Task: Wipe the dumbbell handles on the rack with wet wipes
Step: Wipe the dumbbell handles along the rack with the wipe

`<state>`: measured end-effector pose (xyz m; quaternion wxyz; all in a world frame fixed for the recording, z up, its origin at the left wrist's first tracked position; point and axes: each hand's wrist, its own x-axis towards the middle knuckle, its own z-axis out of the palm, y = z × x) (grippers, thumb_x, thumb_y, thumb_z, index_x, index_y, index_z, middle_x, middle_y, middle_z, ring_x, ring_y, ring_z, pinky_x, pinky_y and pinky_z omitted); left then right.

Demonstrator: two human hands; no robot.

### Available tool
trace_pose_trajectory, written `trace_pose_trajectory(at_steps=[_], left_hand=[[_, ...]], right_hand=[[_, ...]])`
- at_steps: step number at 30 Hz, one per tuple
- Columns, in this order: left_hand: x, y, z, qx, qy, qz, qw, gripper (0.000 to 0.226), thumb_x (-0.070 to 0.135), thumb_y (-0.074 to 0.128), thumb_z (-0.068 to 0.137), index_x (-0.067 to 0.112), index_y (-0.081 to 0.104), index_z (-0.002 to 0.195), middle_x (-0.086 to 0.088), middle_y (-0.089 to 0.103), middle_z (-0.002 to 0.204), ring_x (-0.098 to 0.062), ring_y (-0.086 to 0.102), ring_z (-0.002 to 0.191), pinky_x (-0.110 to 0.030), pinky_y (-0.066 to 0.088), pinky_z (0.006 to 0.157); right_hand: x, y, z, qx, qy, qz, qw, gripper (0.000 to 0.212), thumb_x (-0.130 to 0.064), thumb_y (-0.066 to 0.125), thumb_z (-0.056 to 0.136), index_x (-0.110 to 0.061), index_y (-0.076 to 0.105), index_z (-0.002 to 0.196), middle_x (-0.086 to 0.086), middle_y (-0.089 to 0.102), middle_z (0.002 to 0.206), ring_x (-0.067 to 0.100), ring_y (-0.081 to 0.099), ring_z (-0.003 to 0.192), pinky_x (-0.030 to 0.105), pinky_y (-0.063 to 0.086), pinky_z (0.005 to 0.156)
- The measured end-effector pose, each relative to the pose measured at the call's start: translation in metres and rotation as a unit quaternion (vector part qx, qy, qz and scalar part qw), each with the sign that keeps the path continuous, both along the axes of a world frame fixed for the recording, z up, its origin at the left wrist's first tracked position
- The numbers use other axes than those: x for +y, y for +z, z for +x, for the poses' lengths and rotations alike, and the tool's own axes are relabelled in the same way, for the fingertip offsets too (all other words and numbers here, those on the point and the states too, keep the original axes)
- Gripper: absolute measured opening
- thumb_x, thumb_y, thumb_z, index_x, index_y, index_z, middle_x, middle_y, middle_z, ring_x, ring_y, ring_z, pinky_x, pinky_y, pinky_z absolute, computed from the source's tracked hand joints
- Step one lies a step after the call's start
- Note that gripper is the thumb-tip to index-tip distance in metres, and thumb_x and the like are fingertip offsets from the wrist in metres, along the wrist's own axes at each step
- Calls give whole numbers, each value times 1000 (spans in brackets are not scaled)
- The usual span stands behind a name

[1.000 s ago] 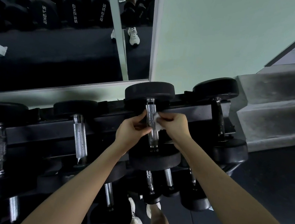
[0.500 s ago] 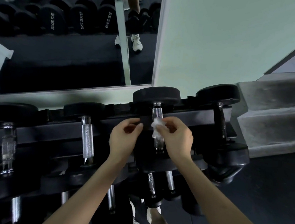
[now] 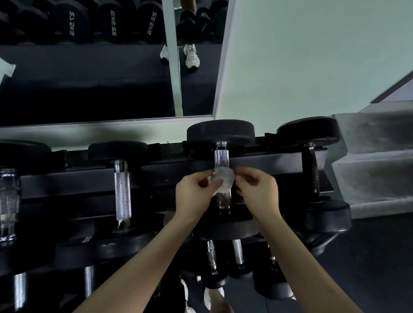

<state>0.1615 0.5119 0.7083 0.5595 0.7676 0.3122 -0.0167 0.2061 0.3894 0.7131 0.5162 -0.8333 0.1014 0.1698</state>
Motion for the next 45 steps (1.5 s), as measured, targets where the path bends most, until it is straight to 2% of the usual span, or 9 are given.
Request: trace_pose_trajectory(at_steps=[3, 11, 18, 22, 28, 32, 36, 42, 45], left_hand=[[-3, -1, 6, 4, 44, -19, 999, 25, 22, 72, 80, 11, 72, 103, -1, 72, 85, -5, 63, 73, -26, 53, 77], [1, -11, 13, 12, 116, -171, 978, 31, 35, 60, 89, 7, 73, 95, -6, 73, 82, -12, 65, 75, -24, 49, 70], [-6, -11, 45, -13, 219, -234, 947, 23, 14, 67, 85, 0, 68, 104, -13, 70, 93, -10, 59, 67, -18, 46, 63], [-9, -12, 41, -28, 240, -291, 926, 27, 11, 68, 83, 3, 65, 109, -4, 69, 91, -14, 65, 82, -18, 50, 73], [-13, -9, 56, -62, 255, -270, 927, 24, 9, 70, 82, 3, 67, 105, -8, 70, 95, -17, 65, 90, -28, 51, 89], [-13, -15, 38, -79, 177, -259, 946, 21, 7, 71, 80, 22, 71, 94, 6, 72, 83, -11, 67, 88, -23, 51, 84], [-2, -22, 31, -102, 89, -214, 967, 37, 10, 70, 81, 12, 64, 117, 9, 71, 91, -4, 67, 91, -16, 50, 83], [-1, -21, 35, -125, 57, -153, 979, 39, 4, 68, 82, 11, 61, 120, 8, 68, 88, 8, 61, 77, -6, 46, 73], [2, -27, 27, -118, 24, -120, 985, 45, 0, 71, 78, 7, 60, 121, 7, 68, 89, 15, 55, 68, -3, 44, 69]], right_hand=[[6, 0, 1, 1, -13, -3, 1000, 15, -22, 71, 81, -16, 75, 94, -2, 74, 83, 13, 69, 81, 42, 57, 81], [27, 6, 3, -17, 21, -142, 990, 22, -43, 68, 80, -23, 73, 88, -6, 69, 78, 14, 62, 76, 25, 41, 63], [33, -4, 26, 13, -43, -67, 997, 28, -48, 75, 71, -21, 72, 77, -4, 72, 75, 16, 68, 74, 32, 53, 66], [28, -11, 21, 36, -60, -28, 997, 36, -51, 78, 65, -17, 72, 73, -3, 72, 71, 18, 69, 71, 43, 57, 72], [39, -11, 38, 74, -111, 104, 986, 35, -46, 82, 53, -15, 72, 65, 1, 73, 66, 23, 71, 71, 48, 57, 79], [29, -13, 29, 96, -123, 109, 982, 20, -23, 82, 70, -17, 66, 60, -2, 69, 61, 16, 68, 66, 41, 57, 79], [27, -15, 34, 86, -111, 128, 982, 18, -17, 81, 71, -16, 66, 63, -1, 70, 65, 17, 68, 68, 38, 56, 77], [32, -14, 42, 68, -101, 165, 979, 14, -14, 79, 74, -13, 66, 68, -3, 68, 65, 6, 64, 59, 16, 49, 58], [22, -20, 30, 59, -76, 149, 984, 16, -15, 79, 74, -12, 66, 66, -3, 66, 59, 5, 60, 53, 18, 48, 57]])
